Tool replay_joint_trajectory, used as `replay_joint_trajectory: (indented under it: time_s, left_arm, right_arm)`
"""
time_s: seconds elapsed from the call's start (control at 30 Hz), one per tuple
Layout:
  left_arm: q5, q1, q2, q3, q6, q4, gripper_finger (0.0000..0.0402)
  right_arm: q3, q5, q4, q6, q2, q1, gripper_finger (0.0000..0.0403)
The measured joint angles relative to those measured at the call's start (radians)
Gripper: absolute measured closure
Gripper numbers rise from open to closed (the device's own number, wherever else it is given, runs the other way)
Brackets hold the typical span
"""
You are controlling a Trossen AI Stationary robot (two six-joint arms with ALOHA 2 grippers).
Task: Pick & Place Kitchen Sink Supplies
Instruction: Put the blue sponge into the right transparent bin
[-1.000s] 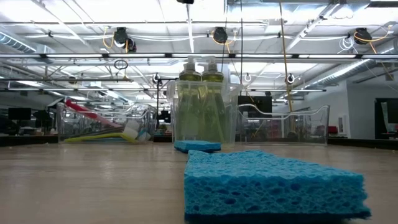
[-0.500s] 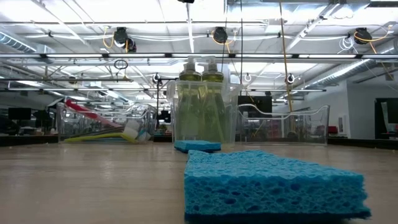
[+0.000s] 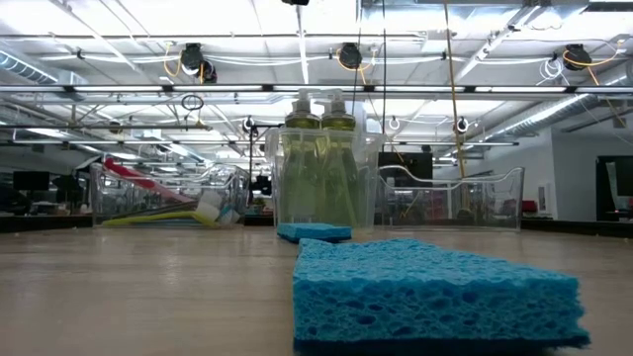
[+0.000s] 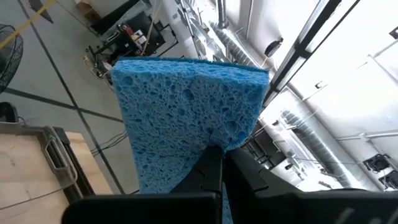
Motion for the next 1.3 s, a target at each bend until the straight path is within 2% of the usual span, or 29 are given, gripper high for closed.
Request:
replay_joint_trajectory:
  time_s: [0.13,0.33,0.43,0.63,0.8,0.93,1.17,1.3]
  left_arm:
    - [0.013,-0.001,-0.001,0.000,-0.008,-0.001,0.0395]
    - [0.049,-0.001,-0.001,0.000,0.061,0.000,0.0391]
    - [0.086,-0.002,-0.014,0.000,0.135,-0.005,0.0364]
    - [0.126,-0.003,-0.073,0.000,0.256,-0.012,0.0290]
    - [0.142,-0.003,-0.140,0.000,0.315,-0.100,0.0239]
    - [0.188,-0.014,-0.204,0.000,0.393,-0.244,0.0215]
    - [0.187,-0.034,-0.274,0.000,0.427,-0.510,0.0210]
    - [0.186,-0.037,-0.282,0.000,0.428,-0.596,0.0219]
  right_arm:
    - [0.000,0.001,0.000,-0.009,0.000,0.001,0.0391]
    - [0.000,0.007,0.000,-0.026,-0.011,0.018,0.0398]
    - [0.000,0.033,-0.001,-0.026,-0.034,0.027,0.0399]
    - [0.000,0.166,-0.025,-0.070,-0.115,0.034,0.0401]
    - [0.000,0.243,-0.140,-0.041,-0.206,0.030,0.0402]
    - [0.000,0.280,-0.325,0.142,-0.292,-0.004,0.0402]
    - [0.000,0.108,-0.753,0.703,-0.417,-0.150,0.0402]
    - [0.000,0.035,-0.993,0.976,-0.441,-0.257,0.0402]
